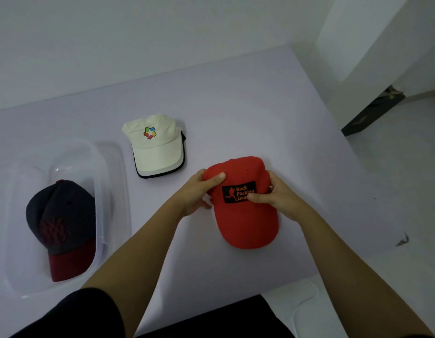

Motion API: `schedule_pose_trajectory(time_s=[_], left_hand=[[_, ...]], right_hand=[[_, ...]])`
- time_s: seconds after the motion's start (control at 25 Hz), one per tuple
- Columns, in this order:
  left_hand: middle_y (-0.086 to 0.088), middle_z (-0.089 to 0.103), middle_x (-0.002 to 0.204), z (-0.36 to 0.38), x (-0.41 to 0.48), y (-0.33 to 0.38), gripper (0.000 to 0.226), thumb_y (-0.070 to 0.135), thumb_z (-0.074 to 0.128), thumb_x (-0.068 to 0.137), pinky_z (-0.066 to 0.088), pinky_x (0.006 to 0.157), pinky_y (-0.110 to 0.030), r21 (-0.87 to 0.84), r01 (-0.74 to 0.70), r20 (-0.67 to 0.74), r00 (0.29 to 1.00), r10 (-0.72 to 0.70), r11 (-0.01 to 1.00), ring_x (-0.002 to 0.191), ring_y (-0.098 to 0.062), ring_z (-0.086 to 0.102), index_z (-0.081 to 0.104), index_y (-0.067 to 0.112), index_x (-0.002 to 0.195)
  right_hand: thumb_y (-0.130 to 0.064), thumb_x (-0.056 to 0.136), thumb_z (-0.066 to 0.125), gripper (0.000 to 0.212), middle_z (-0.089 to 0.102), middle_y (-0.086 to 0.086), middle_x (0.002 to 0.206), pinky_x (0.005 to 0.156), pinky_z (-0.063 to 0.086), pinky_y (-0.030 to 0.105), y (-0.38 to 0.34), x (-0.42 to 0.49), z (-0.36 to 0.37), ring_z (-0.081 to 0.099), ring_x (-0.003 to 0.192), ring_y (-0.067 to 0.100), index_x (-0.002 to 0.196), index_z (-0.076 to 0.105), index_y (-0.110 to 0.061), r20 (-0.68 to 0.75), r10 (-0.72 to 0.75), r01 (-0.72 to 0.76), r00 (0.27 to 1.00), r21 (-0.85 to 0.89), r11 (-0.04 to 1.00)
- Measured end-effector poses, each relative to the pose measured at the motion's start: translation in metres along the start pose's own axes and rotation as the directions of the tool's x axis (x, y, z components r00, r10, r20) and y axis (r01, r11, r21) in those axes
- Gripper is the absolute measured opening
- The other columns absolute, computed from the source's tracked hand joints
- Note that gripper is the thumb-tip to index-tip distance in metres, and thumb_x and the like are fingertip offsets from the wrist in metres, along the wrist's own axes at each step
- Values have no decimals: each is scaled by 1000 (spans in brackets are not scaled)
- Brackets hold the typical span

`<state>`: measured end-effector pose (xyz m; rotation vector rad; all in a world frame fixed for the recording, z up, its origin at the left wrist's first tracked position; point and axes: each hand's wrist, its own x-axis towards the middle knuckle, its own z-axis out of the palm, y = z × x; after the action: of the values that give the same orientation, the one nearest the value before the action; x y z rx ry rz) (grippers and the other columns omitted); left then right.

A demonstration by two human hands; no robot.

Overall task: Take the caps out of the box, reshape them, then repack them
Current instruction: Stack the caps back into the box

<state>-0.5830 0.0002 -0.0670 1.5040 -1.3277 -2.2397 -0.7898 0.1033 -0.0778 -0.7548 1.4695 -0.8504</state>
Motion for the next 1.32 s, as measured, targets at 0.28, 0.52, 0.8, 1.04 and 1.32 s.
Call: schedule_pose_trajectory(time_s=[0.28, 0.52, 0.8, 1.04, 1.32], left_hand=[[-7, 68, 118, -31, -39, 18, 42, 36, 67, 79, 47, 88, -64, -58, -86, 98, 991, 91, 995, 114, -27, 59, 62, 23, 118], [-5, 72, 108, -124, -117, 54, 35, 36, 64, 81, 51, 84, -60, -41, -298, -88, 952, 294, 954, 104, -30, 65, 65, 25, 114], [4, 75, 90, -283, -218, 61, 32, 47, 72, 73, 52, 74, -51, 92, -410, -288, 861, 418, 907, 80, -18, 69, 70, 30, 99], [9, 75, 82, -382, -267, 65, 45, 56, 68, 64, 51, 62, -35, 258, -427, -370, 785, 497, 867, 64, -8, 66, 69, 29, 99], [11, 75, 88, -405, -251, 71, 22, 35, 58, 90, 54, 69, -33, 290, -510, -368, 722, 586, 810, 77, -6, 70, 65, 28, 109]], right_hand=[[-32, 57, 86, 83, 63, 1, 125, 100, 47, 46, -23, -9, 41, 60, 115, 21, 130, 47, -24, 37, -92, 88, 995, 83, 993], [-20, 66, 78, 58, 62, -3, 116, 85, 52, 28, -99, -2, 141, 62, 107, 12, 115, 47, -24, 126, -270, 259, 955, 93, 961], [-65, 85, 39, 71, 42, 2, 145, 102, 41, 39, -137, 38, 288, 52, 119, 19, 141, 30, -23, 110, -256, 214, 960, 297, 931], [-12, 91, 53, 61, 30, 9, 152, 105, 36, 32, -112, 67, 379, 39, 132, 22, 144, 23, -14, 192, -87, 157, 977, -387, 909], [-34, 57, 88, 136, 12, 12, 156, 114, 27, 41, -105, 91, 414, 21, 142, 29, 148, -10, -12, 240, 157, 83, 958, -754, 652]])
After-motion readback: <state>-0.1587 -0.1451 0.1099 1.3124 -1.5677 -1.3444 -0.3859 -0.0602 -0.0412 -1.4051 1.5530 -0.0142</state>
